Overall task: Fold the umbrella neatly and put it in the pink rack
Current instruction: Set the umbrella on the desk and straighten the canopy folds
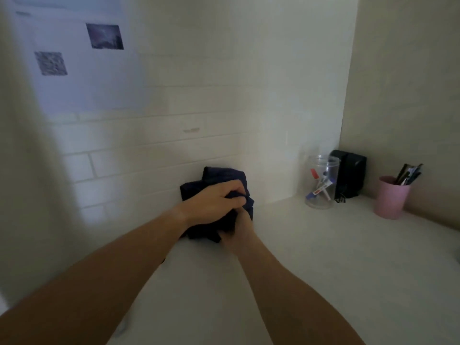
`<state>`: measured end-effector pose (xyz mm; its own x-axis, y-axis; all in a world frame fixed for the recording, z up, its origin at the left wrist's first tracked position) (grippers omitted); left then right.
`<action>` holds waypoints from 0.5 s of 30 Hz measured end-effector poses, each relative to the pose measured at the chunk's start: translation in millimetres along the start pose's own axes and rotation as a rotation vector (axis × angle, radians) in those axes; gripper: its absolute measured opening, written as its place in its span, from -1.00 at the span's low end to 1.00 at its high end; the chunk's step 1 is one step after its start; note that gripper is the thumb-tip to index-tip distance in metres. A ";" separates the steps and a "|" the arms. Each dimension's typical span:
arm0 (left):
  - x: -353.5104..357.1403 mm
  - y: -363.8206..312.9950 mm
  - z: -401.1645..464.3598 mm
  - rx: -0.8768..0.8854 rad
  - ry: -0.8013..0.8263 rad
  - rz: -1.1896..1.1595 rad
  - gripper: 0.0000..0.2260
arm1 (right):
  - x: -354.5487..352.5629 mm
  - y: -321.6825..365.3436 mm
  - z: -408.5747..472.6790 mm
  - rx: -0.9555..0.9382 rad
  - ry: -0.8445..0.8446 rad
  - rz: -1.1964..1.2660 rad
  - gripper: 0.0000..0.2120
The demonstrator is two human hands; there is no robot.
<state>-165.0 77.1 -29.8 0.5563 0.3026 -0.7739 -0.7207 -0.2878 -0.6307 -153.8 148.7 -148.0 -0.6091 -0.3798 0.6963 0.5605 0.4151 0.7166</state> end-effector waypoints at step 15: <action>99.9 -6.9 -136.1 0.147 -0.441 0.511 -0.77 | -72.4 87.4 -102.7 0.051 0.099 -0.635 -0.62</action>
<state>-48.1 -14.3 -110.7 -0.0657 0.5125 -0.8562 -0.9137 -0.3757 -0.1548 -3.1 127.6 -131.7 -0.7576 -0.6377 0.1393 0.0789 0.1224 0.9893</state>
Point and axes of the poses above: each hand's wrist, its own z-axis towards the middle knuckle, its own x-axis out of the palm, y = z × x, the point moved 5 cm from there along z, towards the middle knuckle, and after that the axes turned 15 degrees about -x, right-handed, at the moved point
